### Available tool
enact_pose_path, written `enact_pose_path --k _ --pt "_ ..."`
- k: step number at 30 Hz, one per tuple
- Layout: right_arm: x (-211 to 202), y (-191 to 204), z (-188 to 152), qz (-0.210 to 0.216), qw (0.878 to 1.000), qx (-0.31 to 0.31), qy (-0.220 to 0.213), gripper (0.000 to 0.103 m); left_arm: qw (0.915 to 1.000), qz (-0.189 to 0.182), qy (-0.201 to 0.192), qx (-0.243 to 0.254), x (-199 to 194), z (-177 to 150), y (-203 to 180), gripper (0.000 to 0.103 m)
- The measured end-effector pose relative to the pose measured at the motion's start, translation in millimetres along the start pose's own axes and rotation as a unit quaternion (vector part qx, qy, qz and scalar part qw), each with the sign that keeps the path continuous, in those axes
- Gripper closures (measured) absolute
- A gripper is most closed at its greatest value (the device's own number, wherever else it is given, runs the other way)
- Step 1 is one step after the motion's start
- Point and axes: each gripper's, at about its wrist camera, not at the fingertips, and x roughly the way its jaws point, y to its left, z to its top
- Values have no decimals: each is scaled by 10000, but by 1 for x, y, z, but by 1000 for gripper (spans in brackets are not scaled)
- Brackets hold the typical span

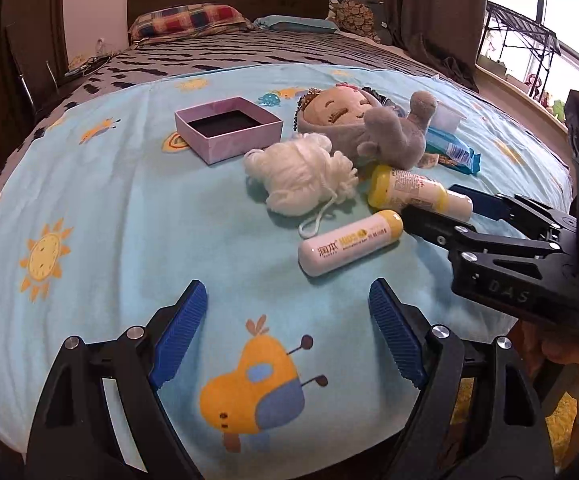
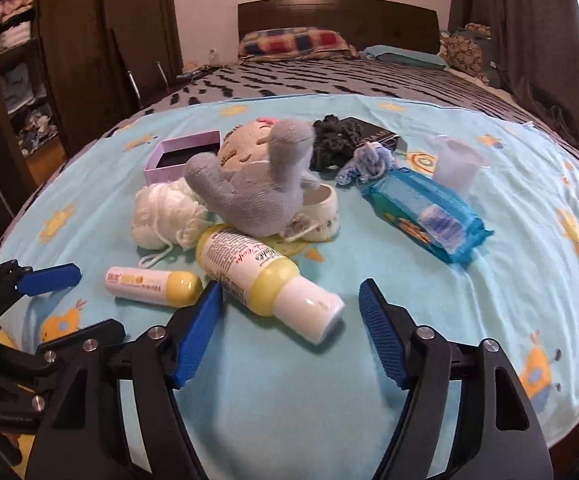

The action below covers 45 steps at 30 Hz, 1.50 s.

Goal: Collect trash
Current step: 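Grasp the white lotion bottle with the right tool while the left tool grasps the white tube, then lower both held bottles below the bed edge and open both tools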

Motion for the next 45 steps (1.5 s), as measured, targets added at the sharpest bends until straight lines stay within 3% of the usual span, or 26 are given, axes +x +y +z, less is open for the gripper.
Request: enact_pose_path --k 3,7,9,14,19,22,32,37,40,45 --pt "2 -1 2 -62 10000 32 9 61 10000 -47 -9 35 4 4 -2 24" --pt "1 -10 2 -106 9998 187 33 66 9999 -96 -45 88 12 11 -5 24" --pt "1 -11 1 -221 9996 173 47 78 9998 -120 -85 142 16 15 -8 25" --pt "-2 -18 -1 -284 9992 269 37 79 9992 -276 -131 242 23 22 -14 39" --pt "-9 -22 -6 -288 9991 319 15 79 9987 -362 -149 314 26 24 -18 67" --pt "-16 -27 -10 -259 9989 402 10 79 9983 -411 -173 371 24 22 -21 72" --pt "-32 -31 -23 -342 9983 473 -8 79 9952 -756 -168 594 20 15 -37 77" --pt "-41 -38 -31 -375 9977 564 -67 79 9951 -725 -172 650 29 22 -48 77" --pt "-48 -41 -40 -365 9972 648 -113 79 9950 -680 -187 708 30 21 -54 85" --pt "-63 -39 -52 -319 9968 703 -196 79 9947 -577 -217 824 18 11 -59 85"
